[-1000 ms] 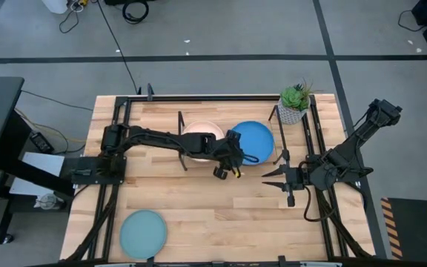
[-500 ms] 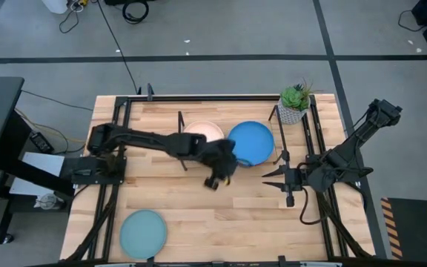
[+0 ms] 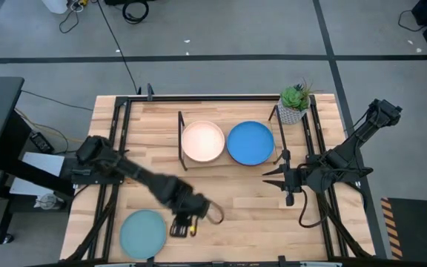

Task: Place and stack plates onto a shelf
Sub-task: Stack the light blue plate on top of the white plate on the shelf

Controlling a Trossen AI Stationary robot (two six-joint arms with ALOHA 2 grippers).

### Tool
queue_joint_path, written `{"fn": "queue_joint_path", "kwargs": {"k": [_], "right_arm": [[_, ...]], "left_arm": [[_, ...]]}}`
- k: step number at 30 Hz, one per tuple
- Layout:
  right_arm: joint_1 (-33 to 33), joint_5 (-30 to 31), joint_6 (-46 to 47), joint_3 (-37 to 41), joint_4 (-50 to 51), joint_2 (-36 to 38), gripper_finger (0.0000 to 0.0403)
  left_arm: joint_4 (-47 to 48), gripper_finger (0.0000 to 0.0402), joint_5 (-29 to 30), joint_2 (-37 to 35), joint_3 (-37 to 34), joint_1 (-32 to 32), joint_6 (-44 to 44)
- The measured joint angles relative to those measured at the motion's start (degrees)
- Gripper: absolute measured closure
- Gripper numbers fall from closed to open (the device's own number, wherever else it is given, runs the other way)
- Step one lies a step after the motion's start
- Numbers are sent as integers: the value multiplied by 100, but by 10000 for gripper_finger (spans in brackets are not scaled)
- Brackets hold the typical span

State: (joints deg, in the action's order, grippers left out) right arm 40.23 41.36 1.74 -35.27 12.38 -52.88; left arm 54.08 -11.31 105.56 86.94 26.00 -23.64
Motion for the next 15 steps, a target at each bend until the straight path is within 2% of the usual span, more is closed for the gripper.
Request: {"fn": "queue_joint_path", "kwargs": {"k": [5,15], "right_arm": [[-90,192,-486,0,-90,0,308],[-606,249,-1693,2,-763,0,308]], "left_arm": [[-180,237,166,0,-309,660,-1685],[-84,238,1569,41,-306,1491,-5296]]}}
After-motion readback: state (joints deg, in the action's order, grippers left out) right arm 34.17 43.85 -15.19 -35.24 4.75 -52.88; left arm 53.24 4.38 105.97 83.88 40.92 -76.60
